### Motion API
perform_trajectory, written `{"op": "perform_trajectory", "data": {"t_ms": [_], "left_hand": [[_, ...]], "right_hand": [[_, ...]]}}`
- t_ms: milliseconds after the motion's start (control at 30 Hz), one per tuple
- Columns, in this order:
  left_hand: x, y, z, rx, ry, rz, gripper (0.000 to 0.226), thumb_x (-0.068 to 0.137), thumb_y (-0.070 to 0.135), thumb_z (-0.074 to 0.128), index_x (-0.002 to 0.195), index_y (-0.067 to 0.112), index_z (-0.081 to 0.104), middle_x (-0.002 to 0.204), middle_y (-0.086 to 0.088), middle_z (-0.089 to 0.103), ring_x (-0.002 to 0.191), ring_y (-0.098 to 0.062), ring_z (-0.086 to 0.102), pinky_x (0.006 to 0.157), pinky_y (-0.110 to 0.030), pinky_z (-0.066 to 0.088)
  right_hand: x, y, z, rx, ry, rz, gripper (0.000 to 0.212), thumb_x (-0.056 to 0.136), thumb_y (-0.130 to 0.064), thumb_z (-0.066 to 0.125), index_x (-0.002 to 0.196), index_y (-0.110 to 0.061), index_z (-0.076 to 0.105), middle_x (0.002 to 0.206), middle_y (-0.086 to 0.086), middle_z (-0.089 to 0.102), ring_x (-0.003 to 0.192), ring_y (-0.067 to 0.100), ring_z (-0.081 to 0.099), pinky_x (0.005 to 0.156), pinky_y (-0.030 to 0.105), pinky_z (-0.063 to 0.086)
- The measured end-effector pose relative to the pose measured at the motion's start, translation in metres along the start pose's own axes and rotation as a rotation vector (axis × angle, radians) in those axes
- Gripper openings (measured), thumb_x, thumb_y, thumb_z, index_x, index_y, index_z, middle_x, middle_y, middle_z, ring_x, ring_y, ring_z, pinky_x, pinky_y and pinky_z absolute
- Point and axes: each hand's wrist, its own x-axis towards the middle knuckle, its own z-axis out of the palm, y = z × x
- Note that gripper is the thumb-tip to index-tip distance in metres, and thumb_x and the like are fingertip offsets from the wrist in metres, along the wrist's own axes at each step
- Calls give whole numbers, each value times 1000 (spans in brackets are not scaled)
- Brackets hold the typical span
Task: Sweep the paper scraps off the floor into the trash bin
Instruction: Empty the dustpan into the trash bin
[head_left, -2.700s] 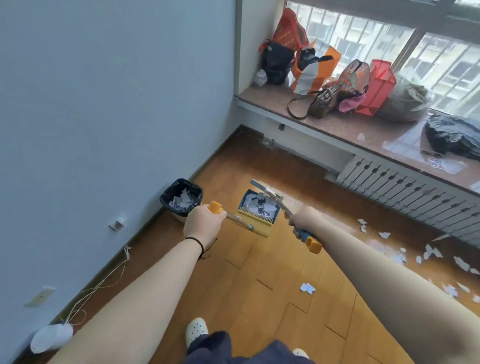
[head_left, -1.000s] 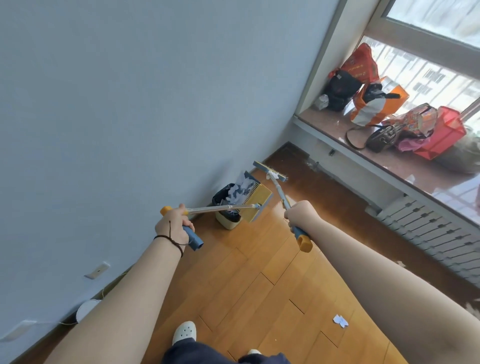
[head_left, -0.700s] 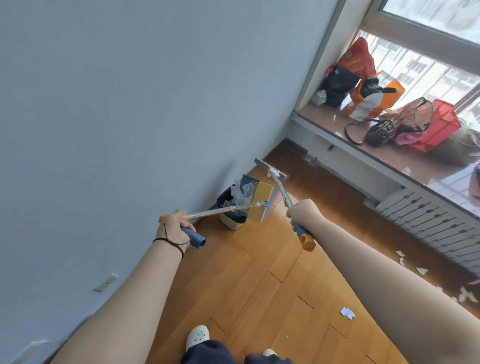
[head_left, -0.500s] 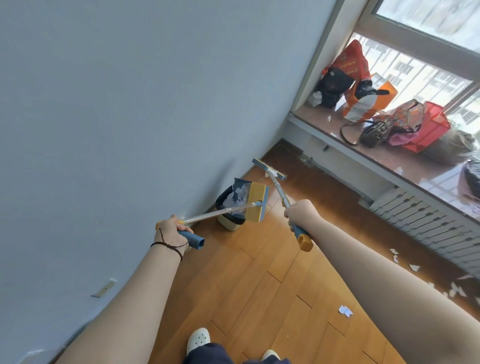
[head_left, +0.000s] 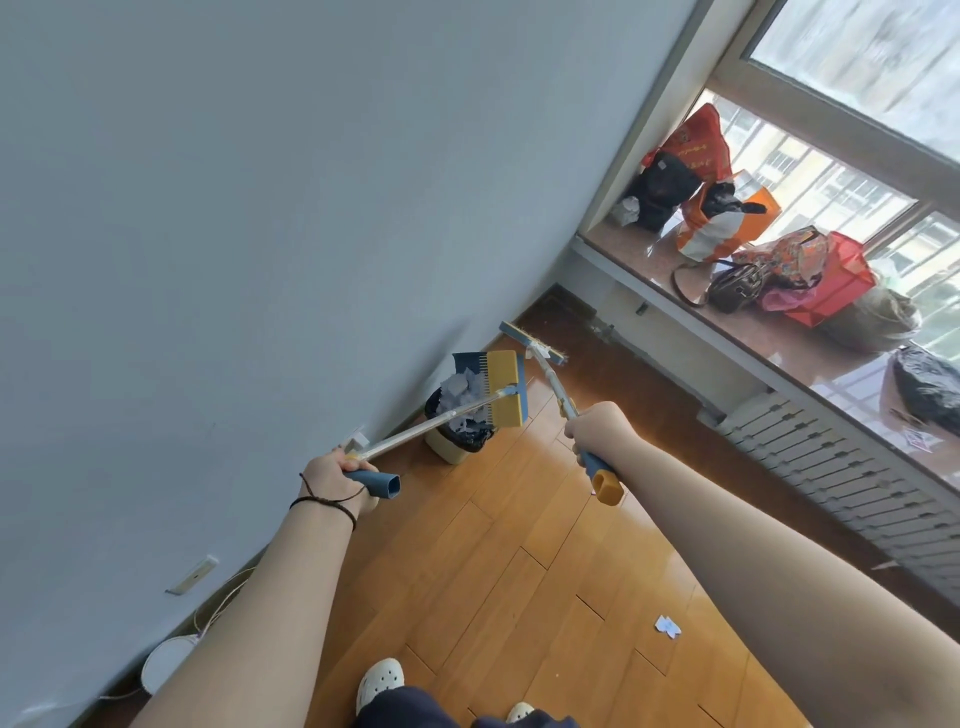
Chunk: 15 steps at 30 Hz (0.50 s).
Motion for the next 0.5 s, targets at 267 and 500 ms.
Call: {"op": "perform_trajectory", "data": {"t_ms": [267, 500], "left_hand": [[-5, 6, -4, -60, -1, -23, 31, 92, -3, 44, 76, 22, 49, 47, 6, 33, 44, -7, 35, 53, -15, 38], [-12, 6, -15, -50, -16, -38, 21, 99, 4, 48, 82, 17, 49, 50, 5, 34, 37, -7, 35, 47, -18, 40]], "right_hand": [[-6, -22, 11, -39, 15, -21, 11, 89, -11, 58, 93, -1, 59, 73, 13, 63, 57, 23, 61, 72, 38, 59], [-7, -26, 11, -11, 24, -29, 7, 89, -10, 58, 89, -3, 57, 75, 14, 61, 63, 25, 61, 76, 39, 58]]}}
